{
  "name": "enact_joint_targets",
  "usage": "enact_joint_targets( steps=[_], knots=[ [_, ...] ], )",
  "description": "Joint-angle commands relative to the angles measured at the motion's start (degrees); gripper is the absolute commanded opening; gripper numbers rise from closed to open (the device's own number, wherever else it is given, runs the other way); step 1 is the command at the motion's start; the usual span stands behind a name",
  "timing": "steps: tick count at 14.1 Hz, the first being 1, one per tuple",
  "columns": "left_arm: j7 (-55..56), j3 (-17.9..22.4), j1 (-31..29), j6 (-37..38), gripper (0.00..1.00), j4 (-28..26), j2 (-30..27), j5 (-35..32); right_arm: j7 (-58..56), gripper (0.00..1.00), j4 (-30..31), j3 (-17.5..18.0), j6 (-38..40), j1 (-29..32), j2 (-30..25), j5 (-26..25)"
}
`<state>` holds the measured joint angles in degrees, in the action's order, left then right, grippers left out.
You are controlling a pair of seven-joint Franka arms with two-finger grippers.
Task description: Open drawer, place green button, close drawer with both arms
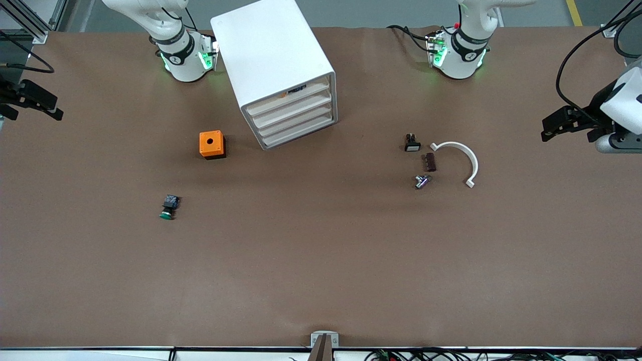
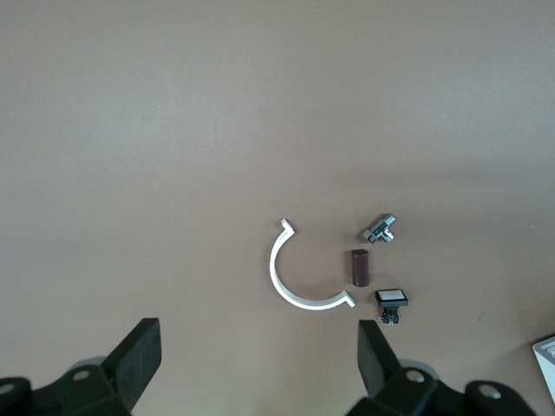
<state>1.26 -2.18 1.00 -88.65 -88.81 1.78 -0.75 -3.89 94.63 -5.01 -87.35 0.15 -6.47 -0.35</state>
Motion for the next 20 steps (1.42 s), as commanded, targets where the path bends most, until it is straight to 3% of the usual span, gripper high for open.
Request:
enact_joint_targets(
  steps=[1, 7, 11, 20],
  knots=[
    [-0.72, -0.10, -0.04, 1.11, 1.00, 0.74, -0.02, -0.48, -0.33, 1.00, 1.08, 0.35, -0.02, 0.20, -1.18, -0.88],
    [-0.82, -0.01, -0.65, 1.11, 1.00, 0.91, 0.15, 0.21, -0.33, 1.00, 0.91, 0.35, -0.02, 0.20, -1.18, -0.88],
    [-0.73, -0.10, -4.43, 1.02, 1.00, -0.57, 0.85, 5.83, -0.33, 1.00, 0.56, 0.27, -0.02, 0.20, -1.01, -0.88],
    [0.59, -0.80, -1.45, -4.95, 1.00, -0.58, 11.74, 5.93, -0.24, 1.00, -1.64, 0.09, 0.07, 0.29, 0.23, -0.88]
  ],
)
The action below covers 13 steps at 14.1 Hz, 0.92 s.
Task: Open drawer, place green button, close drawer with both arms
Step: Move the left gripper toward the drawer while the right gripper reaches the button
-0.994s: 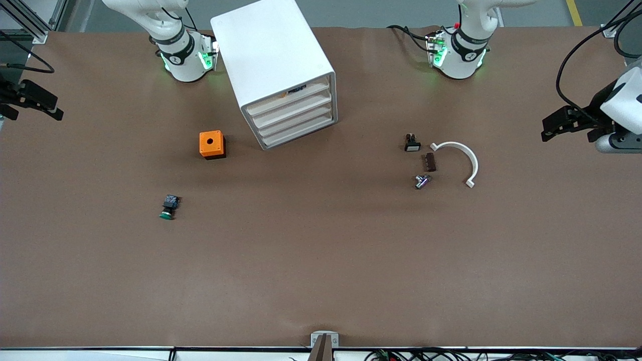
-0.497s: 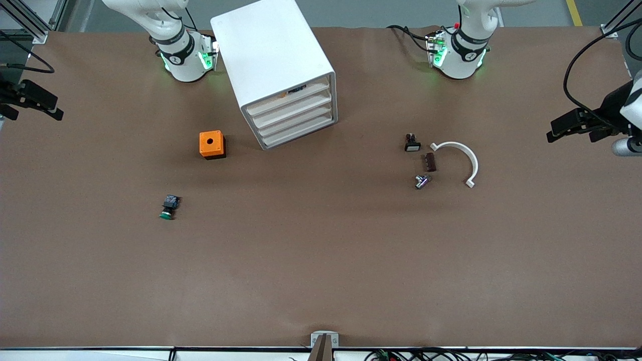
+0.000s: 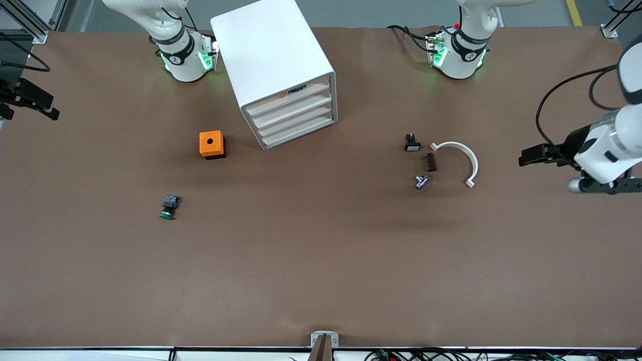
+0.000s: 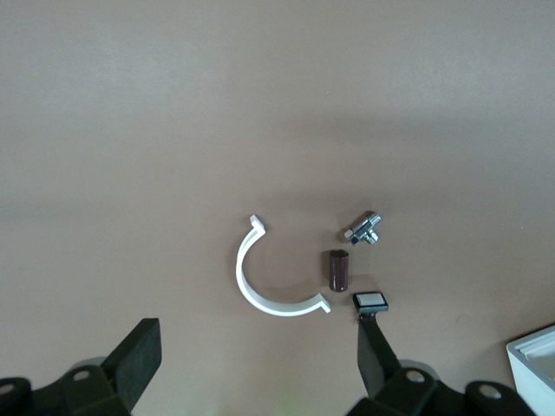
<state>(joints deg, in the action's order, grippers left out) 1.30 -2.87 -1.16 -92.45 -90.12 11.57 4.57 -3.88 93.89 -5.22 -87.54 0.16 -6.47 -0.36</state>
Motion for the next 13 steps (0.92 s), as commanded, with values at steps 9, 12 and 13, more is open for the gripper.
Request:
enact_joint_targets(
  steps=[9, 12, 13],
  knots=[
    [5.80, -0.29, 3.71, -6.68, 1.00, 1.00, 10.22, 0.53, -2.00, 1.00, -1.77, 0.29, 0.09, 0.46, 4.62, -1.83],
    [13.08, -0.29, 6.33, -7.57, 1.00, 1.08, 11.98, 0.53, -1.74, 1.00, -2.21, 0.29, -0.44, 0.54, 7.94, -2.01],
    [16.68, -0.21, 7.91, -7.57, 1.00, 1.08, 12.07, 0.36, -1.91, 1.00, -2.82, 0.29, -0.62, 0.72, 8.74, -2.10]
  ],
)
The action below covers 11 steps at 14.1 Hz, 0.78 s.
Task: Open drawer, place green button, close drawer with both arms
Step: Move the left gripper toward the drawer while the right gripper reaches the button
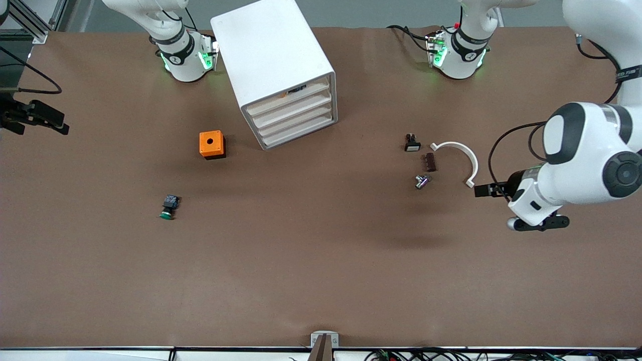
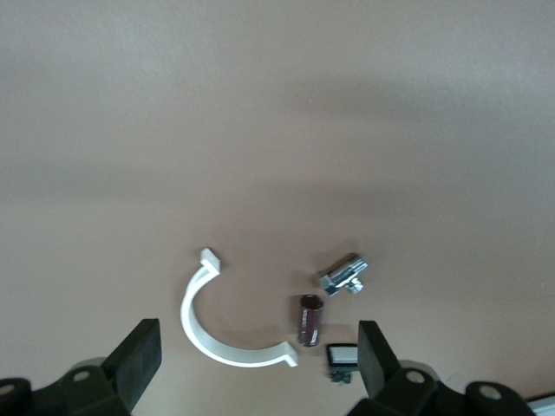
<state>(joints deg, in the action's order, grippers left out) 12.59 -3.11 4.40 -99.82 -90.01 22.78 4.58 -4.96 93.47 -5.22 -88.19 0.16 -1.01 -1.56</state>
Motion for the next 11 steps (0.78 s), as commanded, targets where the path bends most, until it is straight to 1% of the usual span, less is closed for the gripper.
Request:
enact_joint_targets(
  steps=[1, 2, 3, 4, 7, 8, 9, 10, 11],
  knots=[
    [9.52, 0.04, 4.02, -0.11, 1.00, 1.15, 1.29, 0.26, -0.75, 1.00, -2.59, 0.30, -0.48, 1.07, 4.26, -0.56],
    [14.78, 0.04, 5.61, -0.11, 1.00, 1.24, 1.38, 0.26, -0.84, 1.00, -2.68, 0.21, -1.71, 1.16, 6.79, -0.99],
    [19.45, 0.04, 6.84, -0.02, 1.00, 1.24, 1.65, 0.17, -0.84, 1.00, -2.68, 0.04, -2.59, 1.42, 7.60, -1.08],
    [23.76, 0.04, 8.68, 0.41, 1.00, 1.24, 2.43, 0.26, -0.84, 1.00, -2.68, 0.03, -3.90, 2.90, 7.78, -0.21],
    [32.65, 0.04, 12.73, 2.87, 1.00, 2.11, 3.58, 1.31, 0.04, 1.00, -1.63, 0.12, -4.79, 3.00, 7.87, 0.06],
    [35.11, 0.04, 13.52, 3.75, 1.00, 2.82, 4.28, 3.14, 1.00, 1.00, -0.06, 0.12, -6.19, 3.09, 7.87, 0.84],
    [37.49, 0.04, 14.14, 4.71, 1.00, 3.00, 4.72, 5.77, 2.40, 1.00, 2.82, 0.03, -8.47, 3.96, 7.61, 3.81],
    [40.56, 0.04, 14.76, 5.77, 1.00, 3.17, 5.51, 8.93, 2.41, 1.00, 5.81, 0.03, -10.92, 5.01, 7.43, 5.49],
    [43.63, 0.04, 15.72, 5.95, 1.00, 3.35, 5.86, 11.22, 2.68, 1.00, 8.80, 0.03, -13.73, 4.94, 6.65, 5.77]
  ],
)
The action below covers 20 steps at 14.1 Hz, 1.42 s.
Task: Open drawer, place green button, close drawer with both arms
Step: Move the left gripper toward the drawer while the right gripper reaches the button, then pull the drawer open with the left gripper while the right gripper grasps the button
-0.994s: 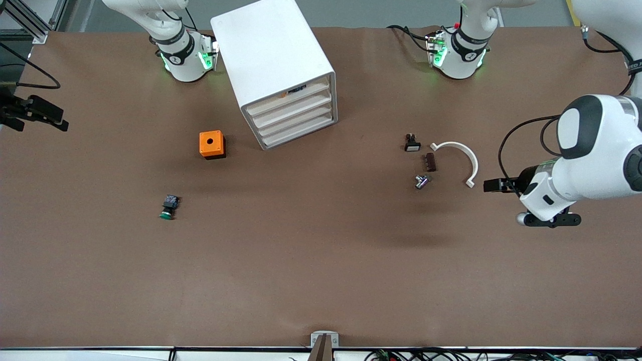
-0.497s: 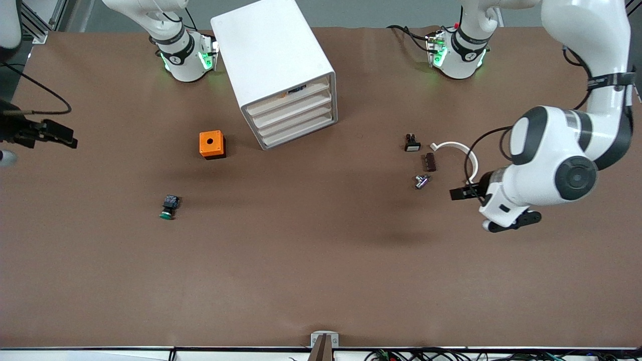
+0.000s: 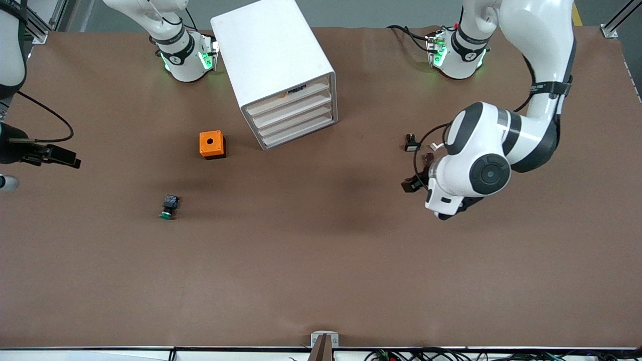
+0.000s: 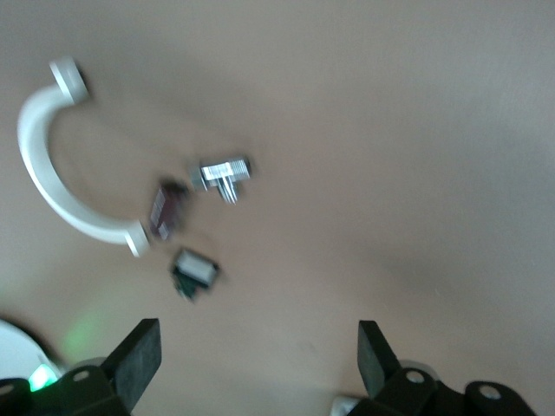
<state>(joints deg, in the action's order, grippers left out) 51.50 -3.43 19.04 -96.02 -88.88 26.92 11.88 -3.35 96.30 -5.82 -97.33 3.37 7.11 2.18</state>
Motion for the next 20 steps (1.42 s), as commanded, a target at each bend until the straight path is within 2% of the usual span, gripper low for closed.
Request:
enact_joint_targets(
  steps=[1, 3, 5, 9, 12, 14, 20],
  knots=[
    [9.19, 0.36, 2.04, 2.59, 1.00, 2.48, 2.69, 5.94, 1.42, 1.00, 7.66, 0.81, -6.11, 1.47, -2.10, 2.04],
    [18.67, 0.36, 3.63, 4.69, 1.00, 4.23, 5.24, 9.37, 4.48, 1.00, 9.16, 0.98, -7.69, 0.42, -2.19, 2.04],
    [25.28, 0.27, 4.86, 5.50, 1.00, 5.55, 7.79, 13.06, 7.30, 1.00, 13.10, 0.98, -12.60, -1.51, -2.45, 2.04],
    [40.30, 0.27, 6.18, 5.50, 1.00, 7.30, 11.74, 21.67, 7.40, 1.00, 23.12, 0.98, -26.74, -3.71, -2.54, 1.43],
    [50.34, 0.18, 6.97, 5.50, 1.00, 7.58, 14.56, 26.51, 7.57, 1.00, 28.40, 0.98, -35.79, -4.95, -2.28, 1.16],
    [53.87, 0.18, 7.15, 5.50, 1.00, 7.58, 16.32, 29.94, 7.57, 1.00, 30.25, 0.98, -41.51, -5.56, -0.80, 1.16],
    [60.12, 0.09, 9.78, 5.58, 1.00, 8.81, 20.28, 35.66, 7.75, 1.00, 31.31, 0.98, -50.05, -5.83, 6.50, 1.25]
  ],
)
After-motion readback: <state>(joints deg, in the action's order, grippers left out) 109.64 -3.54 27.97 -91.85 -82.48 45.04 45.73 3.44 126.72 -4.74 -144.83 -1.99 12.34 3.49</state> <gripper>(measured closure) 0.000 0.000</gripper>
